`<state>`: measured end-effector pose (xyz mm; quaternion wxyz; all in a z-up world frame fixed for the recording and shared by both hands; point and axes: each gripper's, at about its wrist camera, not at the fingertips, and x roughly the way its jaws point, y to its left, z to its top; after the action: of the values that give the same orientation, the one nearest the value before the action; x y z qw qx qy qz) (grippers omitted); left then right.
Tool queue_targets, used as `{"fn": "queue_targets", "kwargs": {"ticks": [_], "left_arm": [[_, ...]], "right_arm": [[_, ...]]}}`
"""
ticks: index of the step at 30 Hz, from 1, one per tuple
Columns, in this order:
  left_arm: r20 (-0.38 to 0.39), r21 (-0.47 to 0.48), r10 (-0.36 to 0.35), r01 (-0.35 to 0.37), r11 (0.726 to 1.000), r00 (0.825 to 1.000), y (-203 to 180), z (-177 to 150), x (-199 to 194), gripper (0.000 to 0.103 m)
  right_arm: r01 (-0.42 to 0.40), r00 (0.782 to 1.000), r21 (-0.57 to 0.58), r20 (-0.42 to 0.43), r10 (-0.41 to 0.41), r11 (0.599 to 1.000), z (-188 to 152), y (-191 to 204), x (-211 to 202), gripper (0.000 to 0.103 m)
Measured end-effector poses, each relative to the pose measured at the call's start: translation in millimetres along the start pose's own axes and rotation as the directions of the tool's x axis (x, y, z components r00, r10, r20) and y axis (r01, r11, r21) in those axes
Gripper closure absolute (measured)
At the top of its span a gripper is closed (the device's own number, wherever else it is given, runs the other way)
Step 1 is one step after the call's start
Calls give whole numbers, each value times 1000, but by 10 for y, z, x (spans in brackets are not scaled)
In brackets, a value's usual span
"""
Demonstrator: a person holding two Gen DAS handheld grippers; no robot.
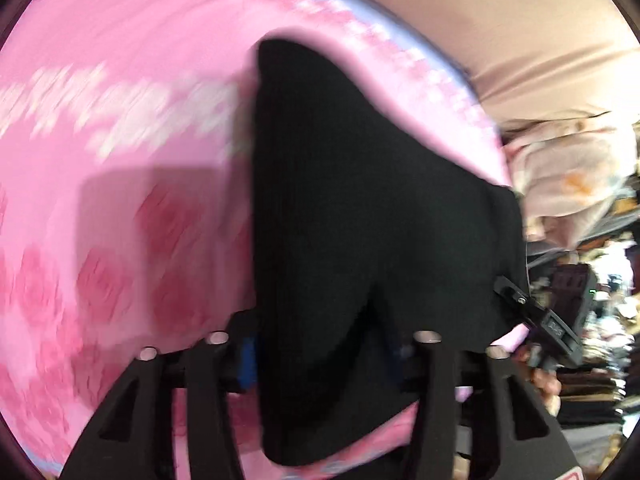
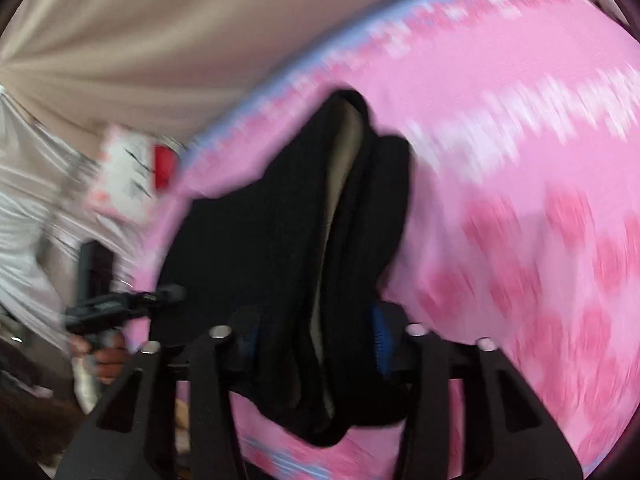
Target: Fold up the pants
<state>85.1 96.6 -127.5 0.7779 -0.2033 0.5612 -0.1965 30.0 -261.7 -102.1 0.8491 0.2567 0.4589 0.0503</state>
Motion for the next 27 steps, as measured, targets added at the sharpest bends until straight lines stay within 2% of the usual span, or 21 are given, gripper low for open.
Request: {"fn": "queue_targets", "kwargs": {"ticks": [2, 3, 4, 5, 6, 7, 8, 9, 11, 12, 13, 14, 15, 16, 17, 18, 19, 22, 24, 25, 27], "left_arm": [[29, -27, 1, 0, 1000, 1000, 32, -71, -144, 45], [72, -14, 46, -45, 999, 996, -13, -77, -290, 48], [179, 21, 129, -135, 991, 975, -117, -80, -544, 48], [274, 52, 189, -210, 976, 943, -235, -67, -742, 48], [349, 77, 213, -254, 964, 913, -359, -42, -908, 48], [397, 111, 187, -250, 962, 898, -487, 0, -1025, 46], [401, 164, 110, -189, 968, 910, -635, 77, -1053, 45], [367, 187, 47, -123, 975, 929, -719, 151, -977, 45], [283, 231, -34, -34, 972, 959, -818, 237, -712, 45], [240, 254, -26, -37, 967, 970, -842, 324, -475, 43], [213, 234, 78, -128, 964, 974, -802, 423, -135, 44], [201, 203, 159, -200, 958, 966, -684, 466, 80, 50], [204, 170, 181, -217, 961, 962, -539, 491, 225, 51], [297, 150, 223, -276, 949, 929, -447, 471, 231, 47], [315, 144, 250, -307, 941, 915, -403, 457, 225, 47], [316, 149, 237, -294, 944, 919, -394, 458, 230, 47], [315, 161, 249, -310, 937, 916, -417, 462, 230, 47], [323, 164, 298, -364, 917, 898, -469, 432, 129, 47], [387, 134, 378, -457, 879, 841, -517, 332, -60, 42], [431, 114, 438, -529, 841, 789, -557, 290, -162, 26], [475, 98, 483, -589, 802, 736, -559, 236, -268, 16]], "right_arm": [[-30, 998, 87, 52, 26, 996, 13, -140, -162, 40], [24, 990, 78, 139, -35, 997, 20, -97, -394, 40], [97, 971, 39, 214, -103, 995, 39, -2, -563, 40], [192, 939, -25, 295, -176, 981, 61, 162, -727, 42], [239, 920, -71, 335, -203, 968, 81, 292, -806, 48], [269, 906, -118, 367, -210, 956, 105, 444, -861, 50], [277, 901, -156, 385, -200, 948, 136, 582, -876, 50], [263, 906, -205, 387, -169, 943, 176, 740, -836, 51], [261, 917, -270, 370, -150, 927, 238, 950, -664, 51], [267, 927, -312, 342, -154, 912, 274, 1044, -488, 51], [270, 934, -338, 318, -161, 902, 303, 1069, -332, 52], [290, 937, -353, 294, -188, 890, 335, 1020, -155, 53], [361, 923, -359, 269, -275, 861, 376, 922, 99, 53], [417, 905, -356, 243, -348, 836, 412, 770, 315, 52], [374, 922, -337, 236, -307, 864, 436, 615, 373, 43], [299, 945, -273, 220, -243, 914, 488, 498, 316, 41], [281, 951, -249, 203, -234, 927, 516, 486, 252, 42], [340, 924, -250, 269, -273, 906, 495, 678, -49, 46], [312, 923, -228, 305, -236, 923, 388, 680, -348, 42], [305, 921, -214, 315, -230, 928, 321, 645, -472, 39], [326, 911, -187, 323, -256, 927, 231, 611, -630, 34]]}}
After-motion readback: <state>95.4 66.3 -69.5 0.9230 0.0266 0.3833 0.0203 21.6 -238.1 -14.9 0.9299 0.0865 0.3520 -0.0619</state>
